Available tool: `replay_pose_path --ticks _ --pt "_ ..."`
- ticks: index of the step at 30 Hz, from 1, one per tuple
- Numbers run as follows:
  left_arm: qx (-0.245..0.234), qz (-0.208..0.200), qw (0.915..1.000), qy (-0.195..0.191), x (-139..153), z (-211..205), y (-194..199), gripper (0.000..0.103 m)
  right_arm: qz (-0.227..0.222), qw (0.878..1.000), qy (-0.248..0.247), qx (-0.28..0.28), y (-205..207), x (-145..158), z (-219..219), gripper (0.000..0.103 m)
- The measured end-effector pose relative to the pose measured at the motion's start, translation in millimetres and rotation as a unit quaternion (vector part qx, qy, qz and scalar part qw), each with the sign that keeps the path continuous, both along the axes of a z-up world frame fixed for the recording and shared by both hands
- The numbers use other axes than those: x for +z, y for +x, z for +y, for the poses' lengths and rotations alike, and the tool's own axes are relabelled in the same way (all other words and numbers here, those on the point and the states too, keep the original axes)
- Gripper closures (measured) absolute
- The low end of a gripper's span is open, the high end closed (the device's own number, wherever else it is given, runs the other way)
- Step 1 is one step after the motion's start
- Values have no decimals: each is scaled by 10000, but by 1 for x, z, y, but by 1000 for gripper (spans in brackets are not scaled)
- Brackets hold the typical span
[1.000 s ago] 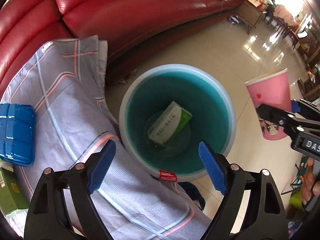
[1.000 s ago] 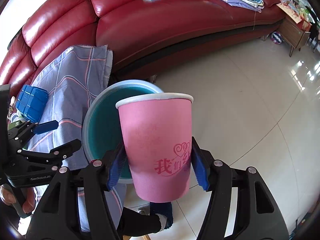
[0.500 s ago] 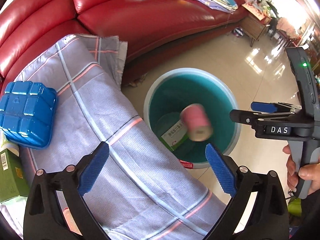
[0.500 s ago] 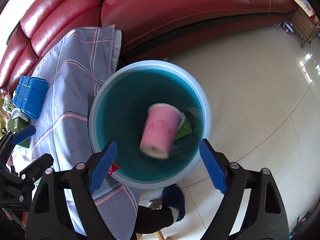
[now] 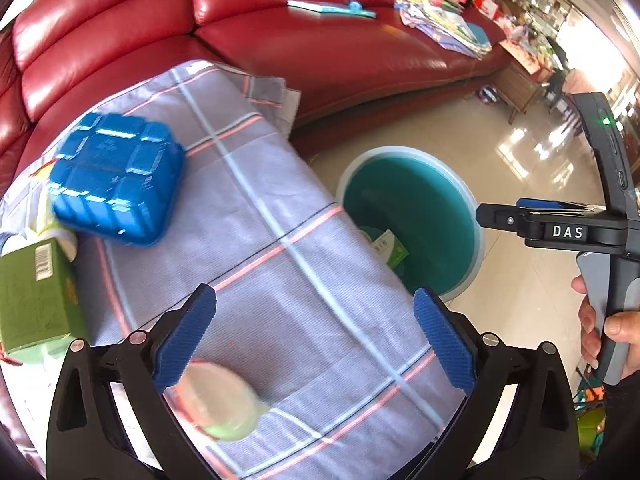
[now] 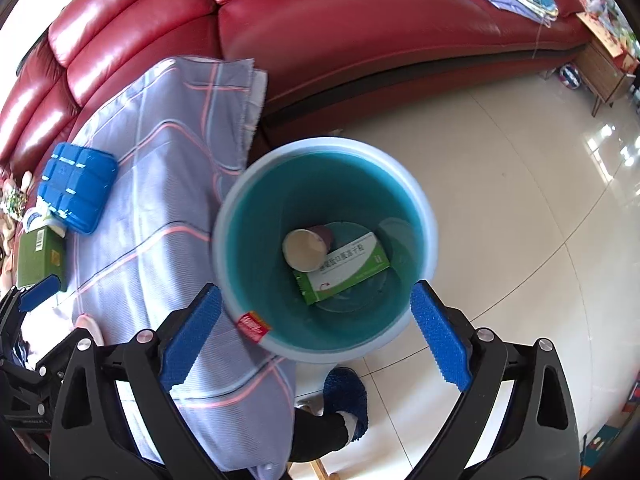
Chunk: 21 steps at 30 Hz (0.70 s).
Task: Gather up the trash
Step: 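Move the left tool back to the table and grasp the clear snack packet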
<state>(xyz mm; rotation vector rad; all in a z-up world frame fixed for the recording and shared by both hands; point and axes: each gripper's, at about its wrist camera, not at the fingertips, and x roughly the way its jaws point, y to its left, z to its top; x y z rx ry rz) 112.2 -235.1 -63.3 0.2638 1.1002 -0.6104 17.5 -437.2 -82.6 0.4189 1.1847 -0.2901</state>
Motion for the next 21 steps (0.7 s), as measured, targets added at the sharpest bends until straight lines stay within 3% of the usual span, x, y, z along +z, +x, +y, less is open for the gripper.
replay_pose_path --ticks 12,21 --pt "923 -106 9954 -225 22 128 -11 4 -24 9961 -128 875 10 21 104 12" --pt "1247 55 9920 -175 4 200 -47 4 35 9886 -161 1494 2 23 179 12"
